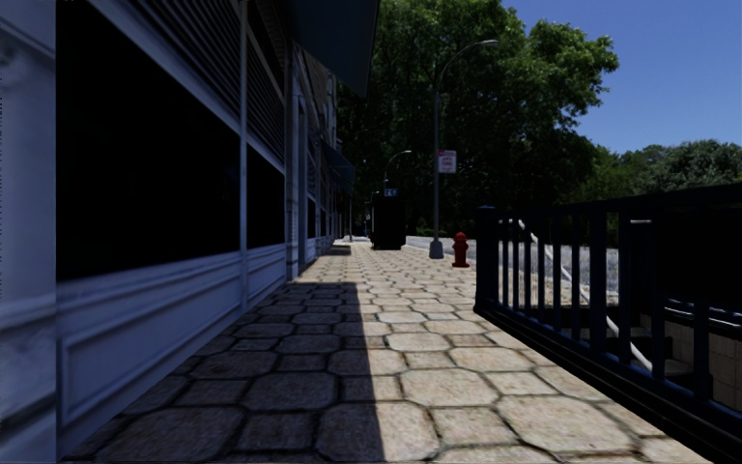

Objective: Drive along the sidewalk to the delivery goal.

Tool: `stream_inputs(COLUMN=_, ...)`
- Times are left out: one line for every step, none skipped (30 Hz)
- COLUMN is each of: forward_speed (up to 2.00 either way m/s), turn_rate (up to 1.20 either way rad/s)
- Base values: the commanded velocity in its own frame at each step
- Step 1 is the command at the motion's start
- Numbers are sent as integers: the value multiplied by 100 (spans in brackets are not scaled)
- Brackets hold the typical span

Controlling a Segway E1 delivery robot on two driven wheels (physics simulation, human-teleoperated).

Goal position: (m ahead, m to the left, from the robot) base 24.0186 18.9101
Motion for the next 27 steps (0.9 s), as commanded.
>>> stream_inputs(forward_speed=200, turn_rate=0)
stream_inputs(forward_speed=200, turn_rate=0)
stream_inputs(forward_speed=200, turn_rate=0)
stream_inputs(forward_speed=200, turn_rate=0)
stream_inputs(forward_speed=200, turn_rate=15)
stream_inputs(forward_speed=200, turn_rate=15)
stream_inputs(forward_speed=200, turn_rate=20)
stream_inputs(forward_speed=200, turn_rate=22)
stream_inputs(forward_speed=200, turn_rate=22)
stream_inputs(forward_speed=200, turn_rate=22)
stream_inputs(forward_speed=200, turn_rate=22)
stream_inputs(forward_speed=200, turn_rate=22)
stream_inputs(forward_speed=200, turn_rate=22)
stream_inputs(forward_speed=200, turn_rate=22)
stream_inputs(forward_speed=200, turn_rate=22)
stream_inputs(forward_speed=200, turn_rate=22)
stream_inputs(forward_speed=200, turn_rate=22)
stream_inputs(forward_speed=200, turn_rate=17)
stream_inputs(forward_speed=200, turn_rate=10)
stream_inputs(forward_speed=200, turn_rate=4)
stream_inputs(forward_speed=200, turn_rate=0)
stream_inputs(forward_speed=200, turn_rate=0)
stream_inputs(forward_speed=200, turn_rate=0)
stream_inputs(forward_speed=200, turn_rate=0)
stream_inputs(forward_speed=200, turn_rate=0)
stream_inputs(forward_speed=200, turn_rate=0)
stream_inputs(forward_speed=200, turn_rate=0)
